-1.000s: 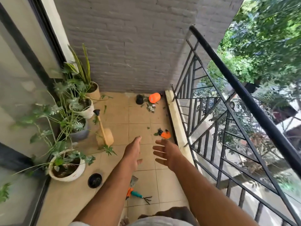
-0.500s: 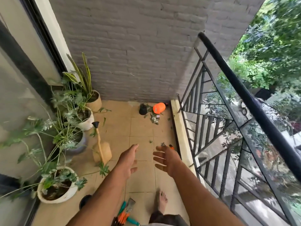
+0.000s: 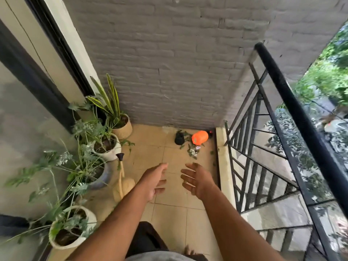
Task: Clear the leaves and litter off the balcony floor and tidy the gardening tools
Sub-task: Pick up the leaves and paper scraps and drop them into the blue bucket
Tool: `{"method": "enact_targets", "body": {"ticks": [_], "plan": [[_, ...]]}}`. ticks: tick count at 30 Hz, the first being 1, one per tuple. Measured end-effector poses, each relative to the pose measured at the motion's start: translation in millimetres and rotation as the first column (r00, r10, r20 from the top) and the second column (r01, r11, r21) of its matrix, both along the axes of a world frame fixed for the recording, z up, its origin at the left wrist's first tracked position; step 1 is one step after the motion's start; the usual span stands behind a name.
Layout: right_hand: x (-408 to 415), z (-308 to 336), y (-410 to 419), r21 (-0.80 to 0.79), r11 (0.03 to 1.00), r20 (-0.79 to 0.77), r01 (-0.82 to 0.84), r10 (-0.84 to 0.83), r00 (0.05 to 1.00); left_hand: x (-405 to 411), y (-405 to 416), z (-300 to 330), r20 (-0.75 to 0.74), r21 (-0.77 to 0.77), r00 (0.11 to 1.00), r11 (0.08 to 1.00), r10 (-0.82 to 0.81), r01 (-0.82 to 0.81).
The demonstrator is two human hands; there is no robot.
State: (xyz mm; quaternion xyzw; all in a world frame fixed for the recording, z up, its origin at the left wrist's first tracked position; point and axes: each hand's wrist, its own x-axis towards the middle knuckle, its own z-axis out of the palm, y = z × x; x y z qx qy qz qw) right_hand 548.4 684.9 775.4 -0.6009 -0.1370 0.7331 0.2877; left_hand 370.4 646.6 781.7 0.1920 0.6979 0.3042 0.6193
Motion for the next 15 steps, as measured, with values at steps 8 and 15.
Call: {"method": "enact_targets", "body": {"ticks": [8,15], "plan": [[-29,-19,108,-0.037,0.999,0.069,-0.020,0.022,0.997,-44,122,-33,-0.028,-0.052,0.997,0.995,0.079,-0.080],[-80,-23,229,-0.031,0.999,0.125,0.024,-0.020,0.992,-80,260,-50,-0.033,-0.026,0.999,1.000,0.008,-0.009]]}}
